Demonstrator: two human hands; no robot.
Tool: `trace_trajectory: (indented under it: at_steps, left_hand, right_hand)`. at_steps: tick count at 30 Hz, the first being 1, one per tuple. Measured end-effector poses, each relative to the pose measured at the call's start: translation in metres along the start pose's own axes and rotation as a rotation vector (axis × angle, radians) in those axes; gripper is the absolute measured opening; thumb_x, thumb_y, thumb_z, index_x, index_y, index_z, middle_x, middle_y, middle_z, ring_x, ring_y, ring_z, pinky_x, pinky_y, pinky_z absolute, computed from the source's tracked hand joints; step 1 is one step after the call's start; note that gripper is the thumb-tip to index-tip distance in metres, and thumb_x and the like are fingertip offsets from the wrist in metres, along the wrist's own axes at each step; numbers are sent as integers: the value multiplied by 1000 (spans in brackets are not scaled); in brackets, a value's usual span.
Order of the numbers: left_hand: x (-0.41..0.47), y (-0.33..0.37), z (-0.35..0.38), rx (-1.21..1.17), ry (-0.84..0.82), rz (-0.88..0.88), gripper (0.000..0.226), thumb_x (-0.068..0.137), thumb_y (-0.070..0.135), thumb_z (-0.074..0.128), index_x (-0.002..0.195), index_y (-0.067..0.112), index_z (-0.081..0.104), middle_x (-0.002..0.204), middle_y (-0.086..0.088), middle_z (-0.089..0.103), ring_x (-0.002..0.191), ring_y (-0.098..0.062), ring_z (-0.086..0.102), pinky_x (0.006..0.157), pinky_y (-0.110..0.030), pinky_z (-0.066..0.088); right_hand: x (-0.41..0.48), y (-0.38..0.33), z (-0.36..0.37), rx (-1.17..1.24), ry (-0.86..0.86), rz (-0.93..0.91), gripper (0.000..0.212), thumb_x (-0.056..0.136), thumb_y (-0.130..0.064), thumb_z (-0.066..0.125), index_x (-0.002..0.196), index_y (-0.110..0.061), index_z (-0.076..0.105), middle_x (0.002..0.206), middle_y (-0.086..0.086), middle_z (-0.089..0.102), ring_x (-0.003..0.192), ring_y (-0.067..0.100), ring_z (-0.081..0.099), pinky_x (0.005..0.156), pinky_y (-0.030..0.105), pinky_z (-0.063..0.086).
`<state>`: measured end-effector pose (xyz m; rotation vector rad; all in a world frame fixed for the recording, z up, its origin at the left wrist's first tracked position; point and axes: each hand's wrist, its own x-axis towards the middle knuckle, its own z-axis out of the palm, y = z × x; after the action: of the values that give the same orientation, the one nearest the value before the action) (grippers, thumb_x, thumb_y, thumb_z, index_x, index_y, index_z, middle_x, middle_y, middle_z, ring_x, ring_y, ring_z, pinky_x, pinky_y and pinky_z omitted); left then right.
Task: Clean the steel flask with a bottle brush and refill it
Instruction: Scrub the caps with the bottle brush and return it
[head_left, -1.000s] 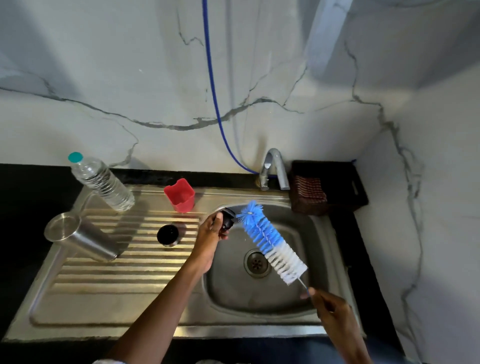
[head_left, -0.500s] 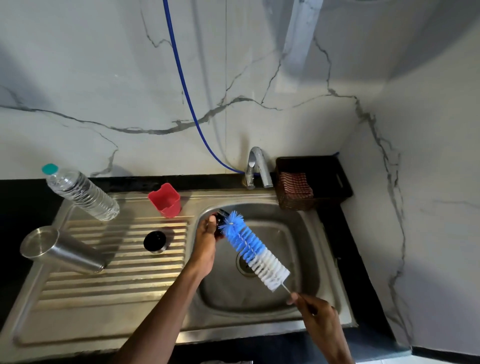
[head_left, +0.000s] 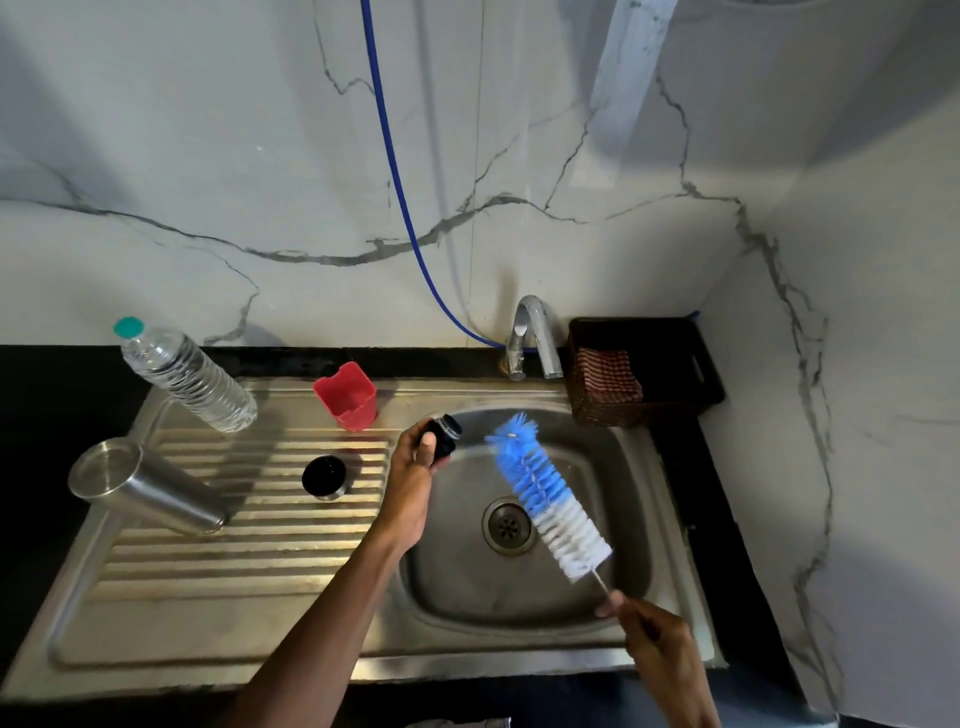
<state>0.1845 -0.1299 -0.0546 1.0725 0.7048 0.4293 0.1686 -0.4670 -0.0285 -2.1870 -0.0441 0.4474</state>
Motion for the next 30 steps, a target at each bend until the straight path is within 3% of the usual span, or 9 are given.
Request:
trace_trajectory:
  at_steps: [2,5,7,12,15,19,22,27,30]
  left_hand:
    - [-1,-7,-2,22,-58,-13,21,107,9,47,124,15,60,125,-4,67,119,-18,63,88,-25,57]
    - [-4,-16,-2,151,-179,22,33,106,16,54,138,11,57,137,-6,66,132,-23,58,109,-37,47]
    - [-8,-17,0,225,-221,57,33,106,12,53,139,15,58,138,-1,66,134,-20,57,115,-38,42]
    - [3,-13,-6,142,-76,36,29,109,12,48,133,19,61,133,-2,68,134,-26,57,119,-53,37]
    - [3,-10,-6,162,-83,14,27,107,10,50,129,21,62,126,5,70,129,-21,60,117,-48,41]
    - [-6,-12,3,235,-164,34,31,103,4,56,131,15,63,129,-2,70,123,-14,62,108,-31,45]
    - [-5,-10,2,189,-131,34,32,103,4,57,132,14,63,129,-2,70,122,-13,63,109,-31,45]
    - [-4,-3,-7,110,-19,-28,29,99,6,65,125,17,65,109,3,75,104,-6,68,96,-23,47]
    - [-6,-6,-8,153,-64,-30,32,97,4,66,126,18,66,115,-2,76,111,-14,67,98,-23,49]
  right_hand:
    - [6,-12,3,-51,-19,23,30,91,-62,62,78,-41,79,48,-18,55,50,1,51,58,22,42]
    - [17,-31,15,-115,-69,-9,24,98,-40,64,79,-35,78,45,-20,52,47,1,50,50,16,37]
    - [20,-34,18,-119,-67,-20,23,97,-46,63,80,-38,77,46,-15,52,46,3,47,48,18,37]
    - [7,-14,6,-170,-22,20,14,89,-58,63,80,-55,73,60,-14,64,59,2,61,64,25,50]
    - [7,-23,6,-209,-29,30,17,91,-59,62,77,-55,72,64,-15,66,65,1,63,68,27,52]
    - [18,-48,18,-199,-11,27,18,92,-64,57,79,-59,68,63,-19,66,66,5,62,68,34,52]
    - [12,-46,18,-196,-11,41,20,90,-67,57,80,-57,70,57,-20,62,60,5,61,65,34,53]
    - [-4,-23,1,-175,67,65,63,58,-105,29,86,-66,69,73,-15,72,71,5,67,71,30,53]
    - [-6,-44,-2,-213,56,85,32,80,-81,52,93,-59,71,71,-10,70,72,11,66,72,34,55]
